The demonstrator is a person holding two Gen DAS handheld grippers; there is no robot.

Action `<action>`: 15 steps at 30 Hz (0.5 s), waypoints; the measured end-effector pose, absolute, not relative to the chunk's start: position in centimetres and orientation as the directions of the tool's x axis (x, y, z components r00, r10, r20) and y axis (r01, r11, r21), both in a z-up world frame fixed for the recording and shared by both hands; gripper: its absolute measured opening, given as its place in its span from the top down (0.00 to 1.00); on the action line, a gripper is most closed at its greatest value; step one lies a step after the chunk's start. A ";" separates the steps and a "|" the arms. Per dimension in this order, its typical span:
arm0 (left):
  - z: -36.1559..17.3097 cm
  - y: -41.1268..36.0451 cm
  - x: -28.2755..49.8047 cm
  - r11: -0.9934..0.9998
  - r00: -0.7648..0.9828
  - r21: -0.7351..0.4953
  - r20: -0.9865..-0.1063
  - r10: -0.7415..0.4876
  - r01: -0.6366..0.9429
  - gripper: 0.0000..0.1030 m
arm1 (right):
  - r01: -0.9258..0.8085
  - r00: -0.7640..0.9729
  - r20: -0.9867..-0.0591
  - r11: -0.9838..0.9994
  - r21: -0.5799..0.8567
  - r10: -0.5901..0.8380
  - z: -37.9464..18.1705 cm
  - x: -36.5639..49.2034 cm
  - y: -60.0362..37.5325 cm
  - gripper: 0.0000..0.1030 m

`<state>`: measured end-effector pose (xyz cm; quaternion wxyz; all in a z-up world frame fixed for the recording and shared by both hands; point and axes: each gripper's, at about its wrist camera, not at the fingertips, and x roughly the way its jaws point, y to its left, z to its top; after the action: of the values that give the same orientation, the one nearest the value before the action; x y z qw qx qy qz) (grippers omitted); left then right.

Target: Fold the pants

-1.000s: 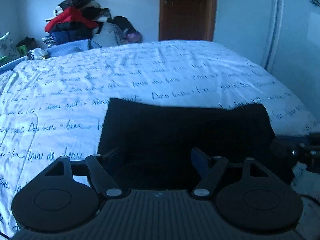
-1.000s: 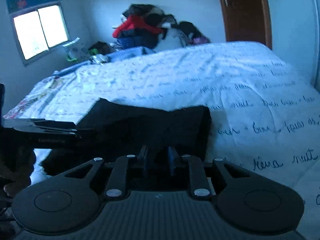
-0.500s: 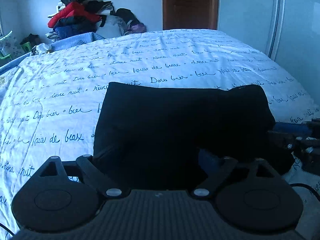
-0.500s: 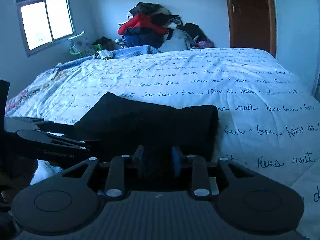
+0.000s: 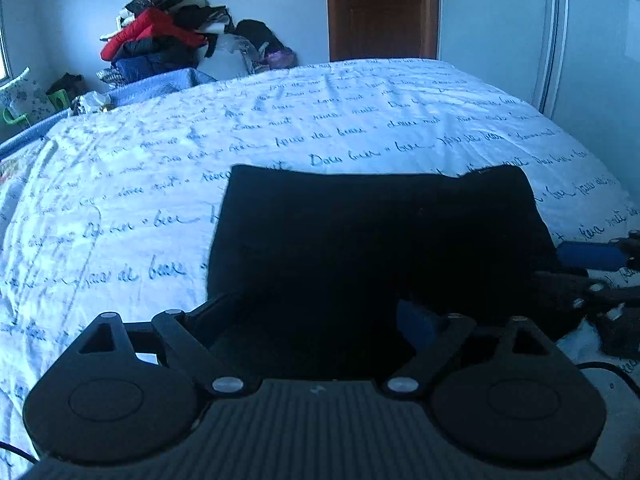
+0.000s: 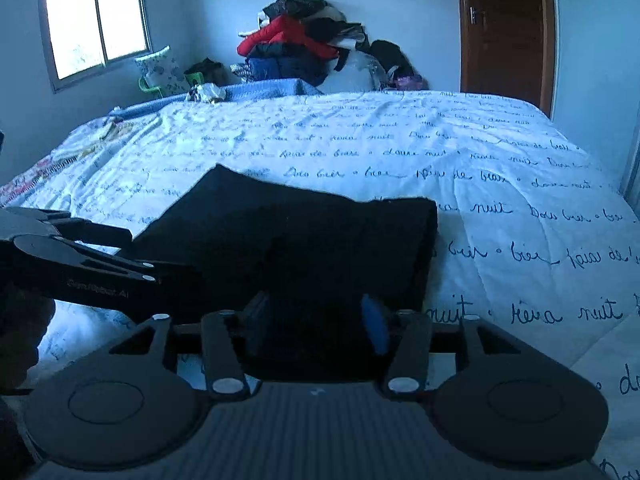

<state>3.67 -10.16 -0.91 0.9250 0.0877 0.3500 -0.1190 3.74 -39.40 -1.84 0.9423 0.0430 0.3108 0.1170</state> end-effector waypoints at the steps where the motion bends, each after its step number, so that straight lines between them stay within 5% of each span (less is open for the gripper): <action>1: -0.8 -9.9 3.8 0.957 0.734 0.085 -0.661 -0.154 0.277 0.13 | -0.190 0.784 -0.568 0.968 0.163 0.250 -1.6 3.7 -39.7 0.52; 8: -0.2 -5.8 7.4 0.954 0.711 0.031 -0.674 -0.200 0.297 0.11 | -0.094 0.788 -0.555 0.943 0.318 0.266 -1.8 5.8 -44.4 0.51; 15: -2.7 -0.7 12.6 0.900 0.495 -0.270 -0.762 -0.417 0.343 0.09 | -0.053 0.679 -0.556 0.788 0.614 0.479 -5.5 9.6 -50.0 0.49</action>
<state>12.63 -0.71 -2.73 0.8636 -0.0412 0.4517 -0.2200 9.63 -49.99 -5.46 0.8700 0.2876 0.3702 0.1528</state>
